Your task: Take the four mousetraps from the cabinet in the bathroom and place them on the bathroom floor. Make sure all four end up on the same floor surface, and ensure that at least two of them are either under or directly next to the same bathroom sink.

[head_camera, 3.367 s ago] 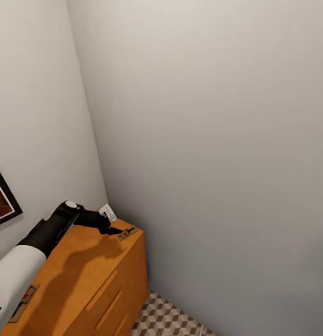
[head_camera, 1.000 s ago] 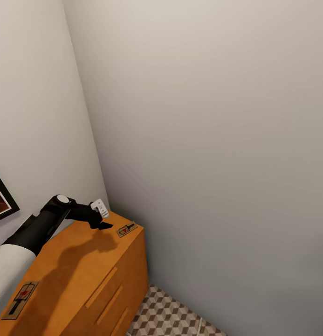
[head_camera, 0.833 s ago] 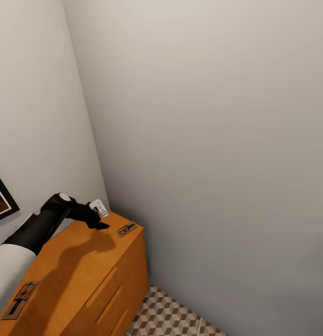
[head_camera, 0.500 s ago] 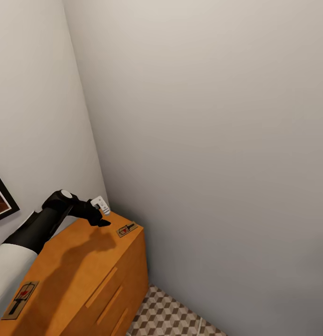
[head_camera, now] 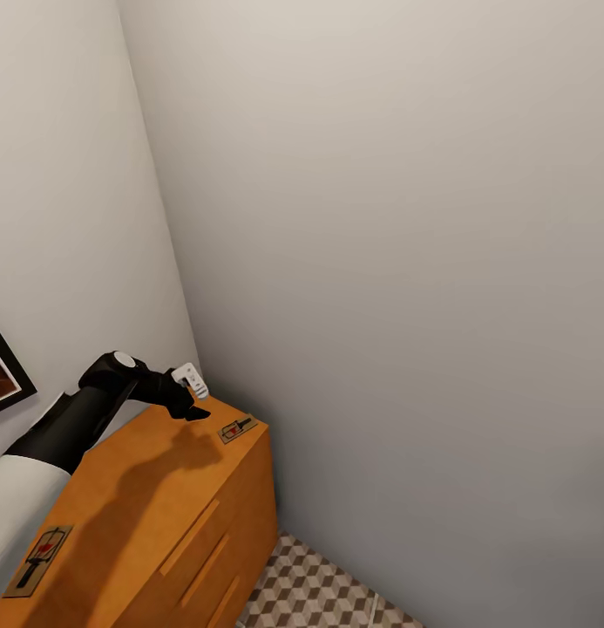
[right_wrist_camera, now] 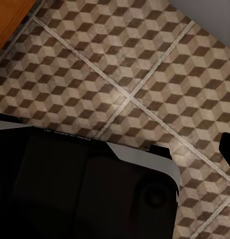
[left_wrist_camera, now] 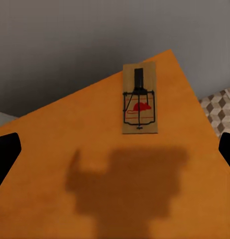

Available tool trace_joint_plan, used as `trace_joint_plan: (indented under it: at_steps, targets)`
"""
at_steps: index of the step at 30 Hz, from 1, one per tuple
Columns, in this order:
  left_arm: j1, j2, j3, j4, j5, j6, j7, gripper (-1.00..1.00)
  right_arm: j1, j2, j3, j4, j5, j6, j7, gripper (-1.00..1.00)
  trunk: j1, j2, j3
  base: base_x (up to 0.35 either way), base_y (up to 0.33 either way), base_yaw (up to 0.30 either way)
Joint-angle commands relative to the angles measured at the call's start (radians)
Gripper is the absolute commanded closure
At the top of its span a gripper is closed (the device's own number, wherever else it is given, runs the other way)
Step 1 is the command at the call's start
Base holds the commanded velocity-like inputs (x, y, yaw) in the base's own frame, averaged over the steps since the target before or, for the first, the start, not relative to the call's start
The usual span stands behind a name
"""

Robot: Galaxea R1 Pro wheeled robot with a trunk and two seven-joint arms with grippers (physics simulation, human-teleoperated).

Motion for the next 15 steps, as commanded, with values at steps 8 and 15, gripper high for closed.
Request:
trace_joint_plan:
  at_steps: [8,15]
  targets:
    - [-0.001,0.001,-0.001,-0.003,-0.005,0.008,-0.006,-1.0,-0.001,0.0,0.004,0.001,-0.005,-0.004,0.003,-1.0,0.001,-0.002,-0.002,0.0,0.0,0.0]
    - [-0.001,0.001,-0.002,-0.009,-0.005,0.008,-0.009,-1.0,-0.001,0.0,0.004,0.001,-0.005,-0.004,0.002,-1.0,0.001,-0.002,-0.006,0.0,0.0,0.0]
